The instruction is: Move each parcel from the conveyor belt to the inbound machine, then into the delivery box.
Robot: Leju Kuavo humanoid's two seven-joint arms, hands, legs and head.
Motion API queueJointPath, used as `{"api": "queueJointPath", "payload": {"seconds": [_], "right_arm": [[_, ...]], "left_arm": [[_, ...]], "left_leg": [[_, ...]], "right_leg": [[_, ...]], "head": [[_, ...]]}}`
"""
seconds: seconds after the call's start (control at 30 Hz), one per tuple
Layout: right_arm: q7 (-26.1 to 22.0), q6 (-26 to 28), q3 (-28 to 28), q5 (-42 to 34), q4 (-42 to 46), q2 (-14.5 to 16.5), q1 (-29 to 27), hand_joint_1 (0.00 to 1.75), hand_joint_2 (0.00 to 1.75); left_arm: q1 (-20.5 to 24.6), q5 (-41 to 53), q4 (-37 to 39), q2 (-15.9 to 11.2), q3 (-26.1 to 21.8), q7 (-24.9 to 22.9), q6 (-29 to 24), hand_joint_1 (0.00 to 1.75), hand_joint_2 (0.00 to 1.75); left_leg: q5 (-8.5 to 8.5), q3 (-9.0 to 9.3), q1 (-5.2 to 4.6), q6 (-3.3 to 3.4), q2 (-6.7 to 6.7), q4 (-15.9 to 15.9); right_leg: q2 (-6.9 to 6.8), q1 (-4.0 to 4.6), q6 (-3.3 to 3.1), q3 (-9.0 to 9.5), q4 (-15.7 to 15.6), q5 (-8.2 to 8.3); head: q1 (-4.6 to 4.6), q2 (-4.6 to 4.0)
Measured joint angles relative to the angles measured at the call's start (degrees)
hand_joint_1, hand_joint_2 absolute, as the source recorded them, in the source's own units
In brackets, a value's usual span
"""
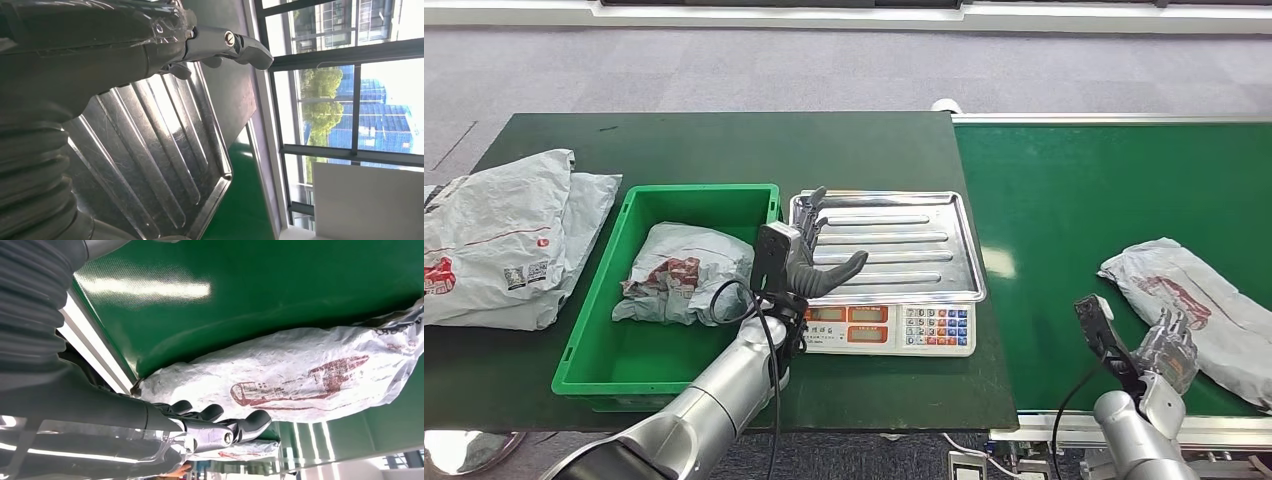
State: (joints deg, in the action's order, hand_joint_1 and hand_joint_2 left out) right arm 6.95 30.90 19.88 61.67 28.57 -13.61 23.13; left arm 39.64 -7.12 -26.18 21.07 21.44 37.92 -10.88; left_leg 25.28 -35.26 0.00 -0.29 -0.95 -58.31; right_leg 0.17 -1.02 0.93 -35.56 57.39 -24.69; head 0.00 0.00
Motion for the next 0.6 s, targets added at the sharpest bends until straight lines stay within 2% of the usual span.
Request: {"api": "queueJointPath", "payload": {"seconds": [0.6], "right_arm": [[1.80,-0.39,1.00,1.90,-1.68,-0.01,2.33,0.00,1.75]], "left_arm": [[-0.02,1.00,0.00,0.00,-1.92,0.17,-0.38,0.00,1.75]], "left_leg": [[-0.01,0.06,0.00,-0.01,0.01,0.00]], "right_leg": [[0.02,0.00,0.00,0.04,0.01,0.00]], "head": [[0.00,0.00]]}}
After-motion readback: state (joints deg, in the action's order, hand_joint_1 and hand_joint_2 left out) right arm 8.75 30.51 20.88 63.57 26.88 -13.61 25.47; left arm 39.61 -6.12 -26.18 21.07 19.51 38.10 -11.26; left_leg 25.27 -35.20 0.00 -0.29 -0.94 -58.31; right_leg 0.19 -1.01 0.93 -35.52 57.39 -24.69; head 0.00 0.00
